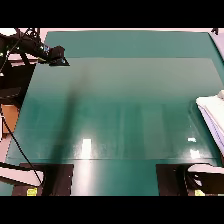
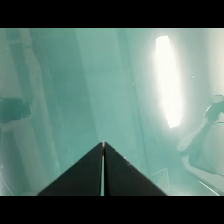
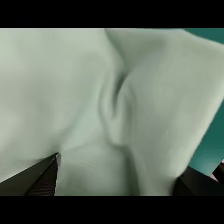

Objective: Fold the shirts.

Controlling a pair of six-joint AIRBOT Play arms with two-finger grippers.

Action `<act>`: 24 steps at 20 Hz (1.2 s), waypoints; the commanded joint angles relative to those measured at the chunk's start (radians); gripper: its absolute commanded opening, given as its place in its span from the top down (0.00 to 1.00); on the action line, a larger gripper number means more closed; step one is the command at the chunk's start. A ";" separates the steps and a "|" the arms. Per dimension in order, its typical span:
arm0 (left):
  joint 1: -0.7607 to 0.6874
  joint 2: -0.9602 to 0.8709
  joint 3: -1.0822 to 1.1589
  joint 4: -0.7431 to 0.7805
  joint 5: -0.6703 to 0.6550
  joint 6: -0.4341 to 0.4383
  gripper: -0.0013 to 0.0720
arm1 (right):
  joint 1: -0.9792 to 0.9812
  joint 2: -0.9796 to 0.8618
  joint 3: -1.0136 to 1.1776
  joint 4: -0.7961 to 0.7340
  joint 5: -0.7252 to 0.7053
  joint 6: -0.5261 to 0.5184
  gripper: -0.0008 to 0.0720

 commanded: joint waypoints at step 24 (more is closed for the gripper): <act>0.000 0.233 -0.004 -0.300 -0.058 0.230 0.94 | 1.096 0.104 0.152 0.966 -0.179 -0.435 0.97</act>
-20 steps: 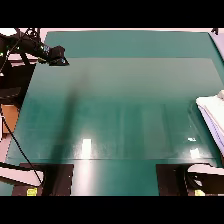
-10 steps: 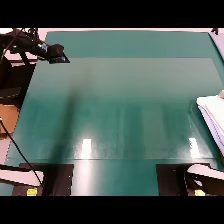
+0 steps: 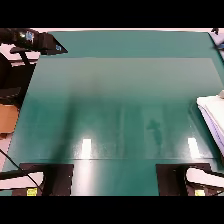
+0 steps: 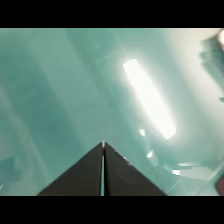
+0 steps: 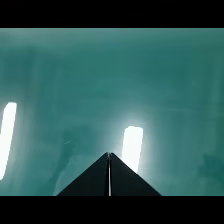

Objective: Fold the shirts.

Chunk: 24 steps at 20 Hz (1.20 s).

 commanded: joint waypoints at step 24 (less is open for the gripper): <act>-0.194 0.195 -0.455 0.085 0.217 0.007 0.94 | 0.389 -0.020 -0.218 0.138 -0.111 -0.183 0.96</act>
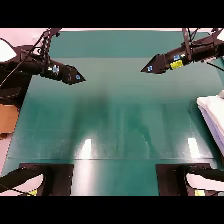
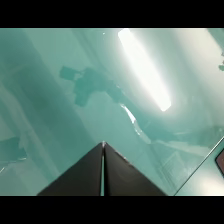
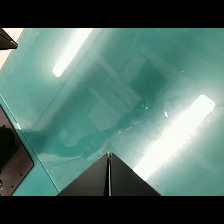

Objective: Fold the shirts.

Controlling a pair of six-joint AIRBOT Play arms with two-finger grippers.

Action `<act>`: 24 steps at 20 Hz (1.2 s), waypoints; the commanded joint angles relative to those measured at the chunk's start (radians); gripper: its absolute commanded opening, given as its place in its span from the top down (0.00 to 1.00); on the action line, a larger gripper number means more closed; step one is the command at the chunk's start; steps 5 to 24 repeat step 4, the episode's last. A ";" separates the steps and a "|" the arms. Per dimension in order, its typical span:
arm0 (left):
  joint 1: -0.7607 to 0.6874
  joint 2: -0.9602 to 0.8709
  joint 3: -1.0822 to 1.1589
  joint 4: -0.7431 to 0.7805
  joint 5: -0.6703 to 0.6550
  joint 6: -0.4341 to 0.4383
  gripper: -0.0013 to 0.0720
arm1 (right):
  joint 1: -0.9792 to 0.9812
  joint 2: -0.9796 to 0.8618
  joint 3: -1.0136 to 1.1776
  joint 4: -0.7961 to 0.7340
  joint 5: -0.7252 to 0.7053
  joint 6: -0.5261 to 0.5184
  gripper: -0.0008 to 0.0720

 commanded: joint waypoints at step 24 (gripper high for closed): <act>-0.001 0.000 -0.004 -0.003 0.027 0.001 0.94 | 0.000 0.001 0.000 0.001 0.000 0.000 0.96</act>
